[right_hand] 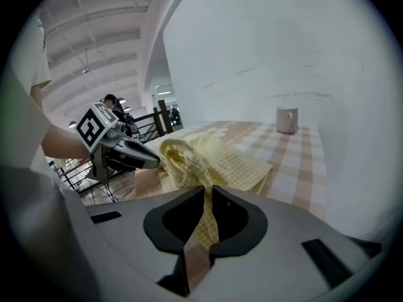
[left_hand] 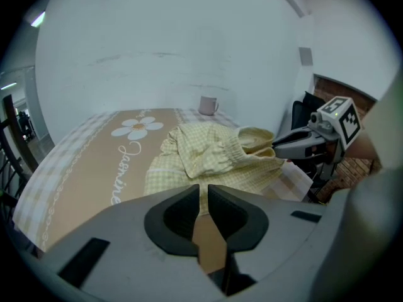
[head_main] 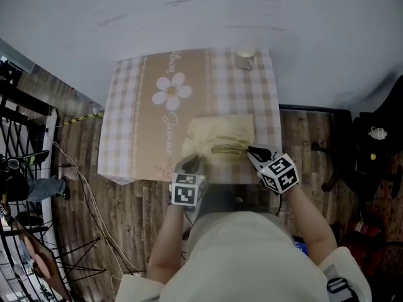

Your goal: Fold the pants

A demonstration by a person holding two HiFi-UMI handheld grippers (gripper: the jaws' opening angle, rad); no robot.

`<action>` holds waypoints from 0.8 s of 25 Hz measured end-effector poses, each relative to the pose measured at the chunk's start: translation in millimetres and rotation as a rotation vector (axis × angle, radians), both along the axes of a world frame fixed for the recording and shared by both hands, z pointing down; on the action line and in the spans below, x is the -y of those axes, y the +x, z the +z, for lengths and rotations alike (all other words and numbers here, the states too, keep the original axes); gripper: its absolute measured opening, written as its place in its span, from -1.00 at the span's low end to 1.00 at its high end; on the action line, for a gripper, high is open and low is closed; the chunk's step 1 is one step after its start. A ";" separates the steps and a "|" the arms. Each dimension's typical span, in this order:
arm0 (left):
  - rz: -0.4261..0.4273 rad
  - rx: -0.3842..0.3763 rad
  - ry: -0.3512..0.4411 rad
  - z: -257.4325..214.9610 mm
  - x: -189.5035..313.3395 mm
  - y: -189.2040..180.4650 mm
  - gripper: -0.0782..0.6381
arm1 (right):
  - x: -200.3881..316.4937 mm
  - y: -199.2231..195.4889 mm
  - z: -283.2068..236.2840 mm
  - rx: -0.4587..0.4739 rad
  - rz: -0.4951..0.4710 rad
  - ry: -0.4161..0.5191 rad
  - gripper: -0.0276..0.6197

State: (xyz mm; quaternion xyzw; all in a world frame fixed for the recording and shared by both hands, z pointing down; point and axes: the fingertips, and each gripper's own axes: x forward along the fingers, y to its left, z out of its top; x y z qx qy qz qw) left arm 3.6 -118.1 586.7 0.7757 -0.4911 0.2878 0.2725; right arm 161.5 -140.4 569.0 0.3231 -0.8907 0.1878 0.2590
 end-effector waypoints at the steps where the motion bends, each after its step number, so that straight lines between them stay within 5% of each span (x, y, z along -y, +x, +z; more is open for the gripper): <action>1: -0.007 0.000 0.002 -0.6 -3.2 0.6 -0.73 | -3.2 0.9 0.3 -0.004 0.000 0.002 -0.88; 20: -0.125 -0.075 0.137 -44.6 -73.9 23.6 -0.73 | -74.7 -3.6 -55.4 0.126 0.061 0.116 -0.88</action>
